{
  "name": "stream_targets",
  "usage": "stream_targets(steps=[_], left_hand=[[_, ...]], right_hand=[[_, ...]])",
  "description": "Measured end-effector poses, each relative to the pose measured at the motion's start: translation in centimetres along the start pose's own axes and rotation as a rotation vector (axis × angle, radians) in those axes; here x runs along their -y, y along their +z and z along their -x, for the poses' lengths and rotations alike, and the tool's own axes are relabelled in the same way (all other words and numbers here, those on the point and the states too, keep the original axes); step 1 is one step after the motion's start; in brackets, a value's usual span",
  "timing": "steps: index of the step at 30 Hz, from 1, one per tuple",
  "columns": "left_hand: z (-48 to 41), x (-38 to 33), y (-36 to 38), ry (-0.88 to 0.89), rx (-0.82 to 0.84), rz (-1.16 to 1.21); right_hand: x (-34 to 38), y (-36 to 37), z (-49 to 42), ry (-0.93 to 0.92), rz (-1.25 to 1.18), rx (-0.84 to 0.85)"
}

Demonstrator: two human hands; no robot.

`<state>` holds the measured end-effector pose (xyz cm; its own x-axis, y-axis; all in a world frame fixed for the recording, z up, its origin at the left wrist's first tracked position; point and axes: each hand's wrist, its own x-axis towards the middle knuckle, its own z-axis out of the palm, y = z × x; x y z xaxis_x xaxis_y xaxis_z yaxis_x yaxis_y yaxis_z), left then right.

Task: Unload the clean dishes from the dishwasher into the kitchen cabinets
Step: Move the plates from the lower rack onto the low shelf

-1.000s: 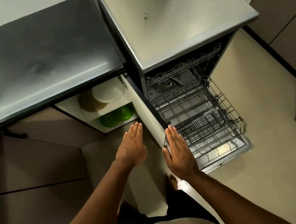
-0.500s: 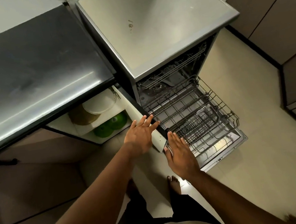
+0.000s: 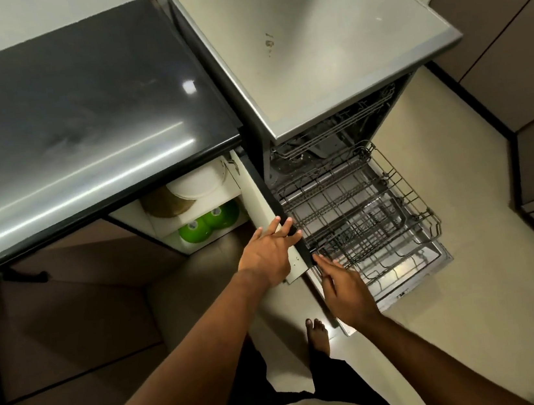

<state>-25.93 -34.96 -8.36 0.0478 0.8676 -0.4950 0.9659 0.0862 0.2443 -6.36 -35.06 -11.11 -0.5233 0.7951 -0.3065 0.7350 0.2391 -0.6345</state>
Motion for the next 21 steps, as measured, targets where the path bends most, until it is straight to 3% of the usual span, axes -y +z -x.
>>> stream_targets(steps=[11, 21], left_hand=[[5.0, 5.5, 1.1, -0.040, 0.005, 0.055], [7.8, 11.4, 0.8, -0.135, -0.044, 0.054]], right_hand=[[4.8, 4.3, 0.1, -0.058, -0.021, 0.120], [9.5, 5.4, -3.0, 0.036, -0.002, -0.001]])
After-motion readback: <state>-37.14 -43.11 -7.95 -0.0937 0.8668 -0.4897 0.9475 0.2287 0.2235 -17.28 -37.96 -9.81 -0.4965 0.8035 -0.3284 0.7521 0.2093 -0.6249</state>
